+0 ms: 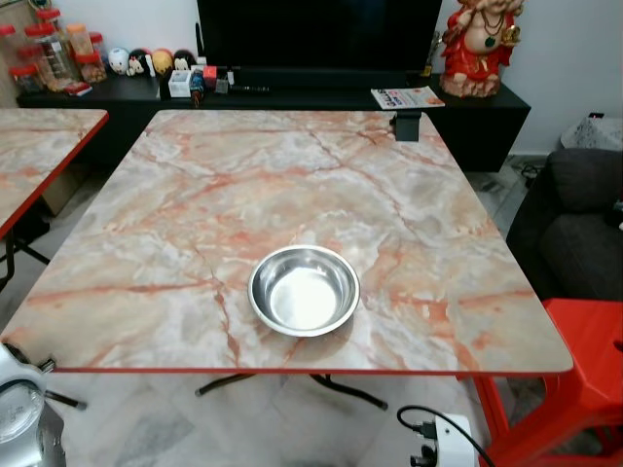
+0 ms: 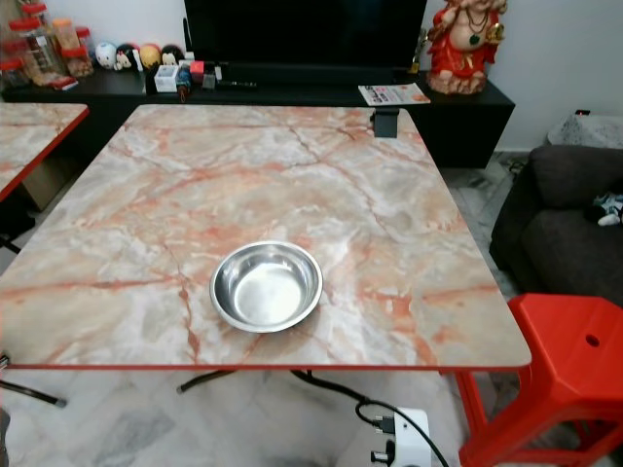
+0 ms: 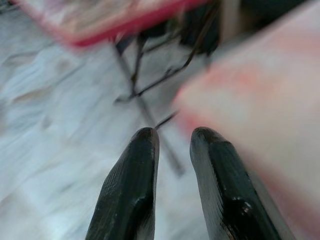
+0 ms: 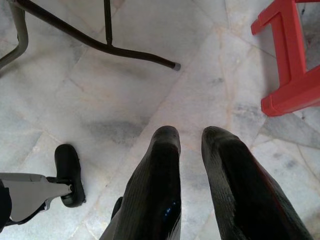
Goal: Setting the table
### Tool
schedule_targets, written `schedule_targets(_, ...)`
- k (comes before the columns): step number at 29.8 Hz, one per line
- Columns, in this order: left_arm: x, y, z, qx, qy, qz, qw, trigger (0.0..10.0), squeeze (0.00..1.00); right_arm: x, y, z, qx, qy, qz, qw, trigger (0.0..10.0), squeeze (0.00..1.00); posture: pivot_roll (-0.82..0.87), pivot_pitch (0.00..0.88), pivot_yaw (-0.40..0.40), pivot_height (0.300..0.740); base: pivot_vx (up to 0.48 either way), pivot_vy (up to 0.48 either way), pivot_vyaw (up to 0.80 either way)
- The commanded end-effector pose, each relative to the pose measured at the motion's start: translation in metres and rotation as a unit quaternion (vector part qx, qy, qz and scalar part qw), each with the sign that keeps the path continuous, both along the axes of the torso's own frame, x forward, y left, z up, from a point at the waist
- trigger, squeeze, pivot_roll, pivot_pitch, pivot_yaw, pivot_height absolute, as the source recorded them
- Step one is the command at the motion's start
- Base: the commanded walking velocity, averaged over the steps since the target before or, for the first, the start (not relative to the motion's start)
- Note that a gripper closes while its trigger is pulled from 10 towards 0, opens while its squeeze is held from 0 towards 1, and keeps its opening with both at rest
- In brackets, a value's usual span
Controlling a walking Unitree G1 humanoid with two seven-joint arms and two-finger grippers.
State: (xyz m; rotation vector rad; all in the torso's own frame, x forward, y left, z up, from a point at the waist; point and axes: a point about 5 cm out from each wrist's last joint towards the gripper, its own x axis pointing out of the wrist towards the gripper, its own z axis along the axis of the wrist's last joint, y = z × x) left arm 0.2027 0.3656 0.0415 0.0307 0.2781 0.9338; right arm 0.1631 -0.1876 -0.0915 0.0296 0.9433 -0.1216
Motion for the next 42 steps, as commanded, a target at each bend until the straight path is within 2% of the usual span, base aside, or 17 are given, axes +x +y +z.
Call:
schedule_targets(1,-0.010,0.001,-0.012,0.011,0.034,0.009,0.999,10.0,0.00,0.001,0.000,0.000,0.002,-0.004,-0.010,1.000,10.0,0.00,0.03,0.000,0.000,0.740,0.000,0.000,0.00)
schedule_targets(6,-0.026,-0.009,-0.040,-0.005,0.100,0.008,0.995,10.0,0.00,0.000,0.000,0.000,0.003,-0.003,-0.013,1.000,10.0,0.00,0.03,0.000,0.001,0.740,0.000,0.000,0.00)
schedule_targets(8,-0.030,-0.018,-0.053,-0.030,0.123,0.001,0.992,10.0,0.00,-0.001,0.000,0.000,0.003,-0.001,-0.013,1.000,10.0,0.00,0.03,0.000,0.002,0.740,0.000,0.000,0.00)
schedule_targets(10,-0.029,-0.030,-0.066,-0.070,0.144,-0.031,0.987,10.0,0.00,-0.001,0.000,0.000,0.003,-0.001,-0.015,1.000,10.0,0.00,0.03,0.000,-0.001,0.740,0.000,0.000,0.00)
schedule_targets(12,-0.027,-0.047,-0.080,-0.119,0.164,-0.077,0.976,10.0,0.00,-0.002,0.000,-0.001,0.003,0.000,-0.015,1.000,10.0,0.00,0.03,0.000,-0.002,0.740,0.000,0.000,0.00)
schedule_targets(16,-0.026,-0.052,-0.083,-0.131,0.170,-0.090,0.973,10.0,0.00,-0.002,0.000,-0.001,0.003,0.000,-0.015,1.000,10.0,0.00,0.03,0.000,-0.002,0.740,0.000,0.000,0.00)
schedule_targets(19,-0.023,-0.098,-0.106,-0.206,0.213,-0.198,0.934,10.0,0.00,-0.002,-0.001,-0.001,0.003,0.001,-0.017,1.000,10.0,0.00,0.02,0.000,-0.004,0.740,0.000,0.000,0.00)
schedule_targets(20,-0.023,-0.098,-0.106,-0.206,0.213,-0.198,0.934,10.0,0.00,-0.002,-0.001,-0.001,0.003,0.001,-0.017,1.000,10.0,0.00,0.02,0.000,-0.004,0.740,0.000,0.000,0.00)
schedule_targets(22,-0.019,-0.118,-0.111,-0.226,0.225,-0.245,0.916,10.0,0.00,-0.002,-0.001,-0.001,0.002,0.001,-0.018,1.000,10.0,0.00,0.02,0.000,-0.005,0.740,0.000,0.000,0.00)
schedule_targets(23,-0.019,-0.118,-0.111,-0.226,0.225,-0.245,0.916,10.0,0.00,-0.002,-0.001,-0.001,0.002,0.001,-0.018,1.000,10.0,0.00,0.02,0.000,-0.005,0.740,0.000,0.000,0.00)
schedule_targets(25,-0.015,-0.134,-0.115,-0.228,0.242,-0.285,0.899,10.0,0.00,-0.001,-0.001,0.000,0.002,0.000,-0.021,1.000,10.0,0.00,0.01,0.000,-0.004,0.740,0.000,0.000,0.00)
schedule_targets(27,-0.015,-0.142,-0.117,-0.232,0.252,-0.301,0.890,10.0,0.00,-0.001,-0.001,0.000,0.003,-0.001,-0.023,1.000,10.0,0.00,0.01,0.000,-0.001,0.740,0.000,0.000,0.00)
schedule_targets(30,-0.015,-0.150,-0.119,-0.237,0.263,-0.314,0.881,10.0,0.00,-0.001,-0.001,0.000,0.003,-0.002,-0.026,1.000,10.0,0.00,0.00,0.000,0.001,0.740,0.000,0.000,0.00)
schedule_targets(34,-0.013,-0.153,-0.118,-0.249,0.257,-0.308,0.881,10.0,0.00,-0.001,-0.001,0.000,0.003,-0.002,-0.027,1.000,10.0,0.00,0.00,0.000,0.004,0.740,0.000,0.180,0.00)
schedule_targets(42,-0.011,-0.154,-0.118,-0.245,0.262,-0.317,0.878,10.0,0.00,-0.003,-0.001,-0.001,0.000,0.001,-0.030,1.000,10.0,0.00,0.00,0.000,0.011,0.740,0.000,0.414,0.05)
